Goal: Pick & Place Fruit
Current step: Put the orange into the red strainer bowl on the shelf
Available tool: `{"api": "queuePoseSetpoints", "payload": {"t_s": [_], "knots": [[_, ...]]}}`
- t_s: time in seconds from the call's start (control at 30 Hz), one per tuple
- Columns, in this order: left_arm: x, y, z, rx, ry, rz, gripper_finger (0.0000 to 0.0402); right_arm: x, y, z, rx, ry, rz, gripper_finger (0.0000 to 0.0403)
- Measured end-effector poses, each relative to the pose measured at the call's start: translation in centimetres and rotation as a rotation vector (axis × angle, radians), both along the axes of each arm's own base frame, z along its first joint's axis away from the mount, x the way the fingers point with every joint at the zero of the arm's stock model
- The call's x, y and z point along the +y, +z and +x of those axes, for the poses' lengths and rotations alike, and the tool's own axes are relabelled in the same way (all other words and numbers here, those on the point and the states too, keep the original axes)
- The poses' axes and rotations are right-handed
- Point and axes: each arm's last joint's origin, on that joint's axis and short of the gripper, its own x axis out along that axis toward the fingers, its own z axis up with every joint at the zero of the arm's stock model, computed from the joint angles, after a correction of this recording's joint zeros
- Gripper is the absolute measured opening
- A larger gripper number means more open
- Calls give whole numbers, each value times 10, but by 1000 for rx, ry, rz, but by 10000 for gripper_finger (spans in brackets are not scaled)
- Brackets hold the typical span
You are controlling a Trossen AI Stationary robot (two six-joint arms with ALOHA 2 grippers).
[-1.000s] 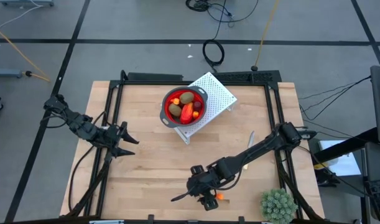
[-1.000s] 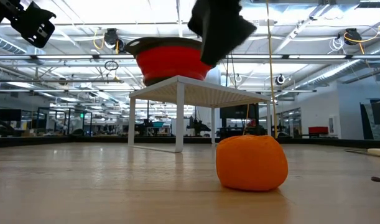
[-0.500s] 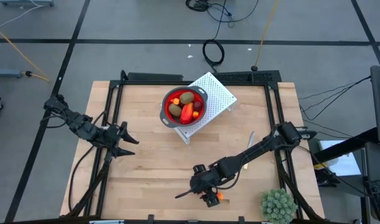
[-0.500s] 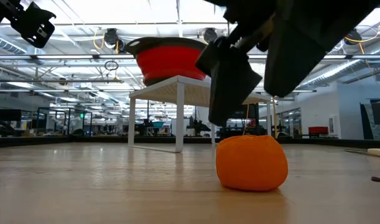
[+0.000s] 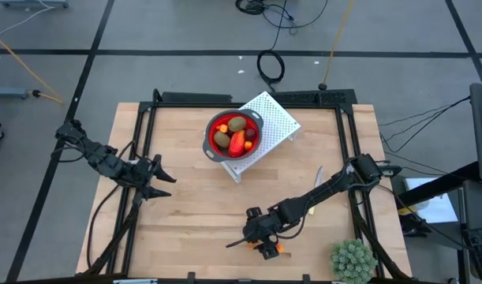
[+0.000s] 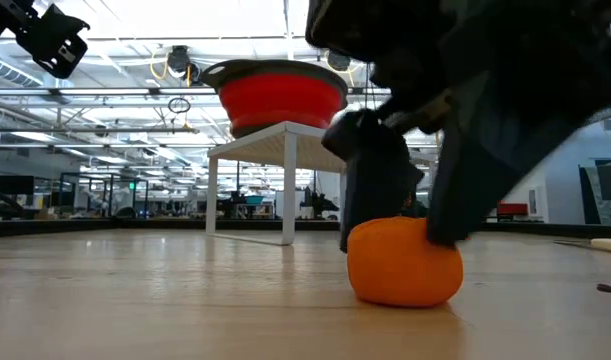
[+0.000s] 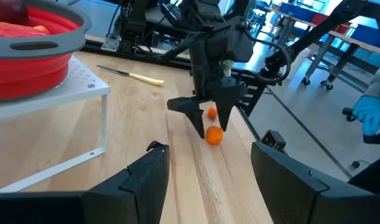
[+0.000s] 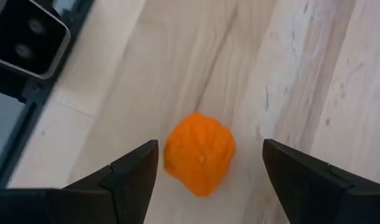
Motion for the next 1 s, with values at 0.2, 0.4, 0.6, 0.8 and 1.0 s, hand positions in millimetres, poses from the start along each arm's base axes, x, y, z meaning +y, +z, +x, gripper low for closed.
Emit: {"api": "queuePoseSetpoints", "payload": {"t_s": [0.2, 0.4, 0.6, 0.8, 1.0], "knots": [[0, 0, 0, 1, 1, -3, 225, -1, -6, -3, -6, 6, 3, 280], [0, 0, 0, 1, 1, -3, 225, -1, -8, -4, -11, 38, -2, 268], [0, 0, 0, 0, 2, -3, 225, 1, -17, 0, -26, 55, 10, 258], [0, 0, 0, 2, 3, -6, 225, 1, -17, 0, -22, 60, 3, 239], [0, 0, 0, 2, 3, -6, 225, 0, -16, 0, -21, 56, 4, 200]]}}
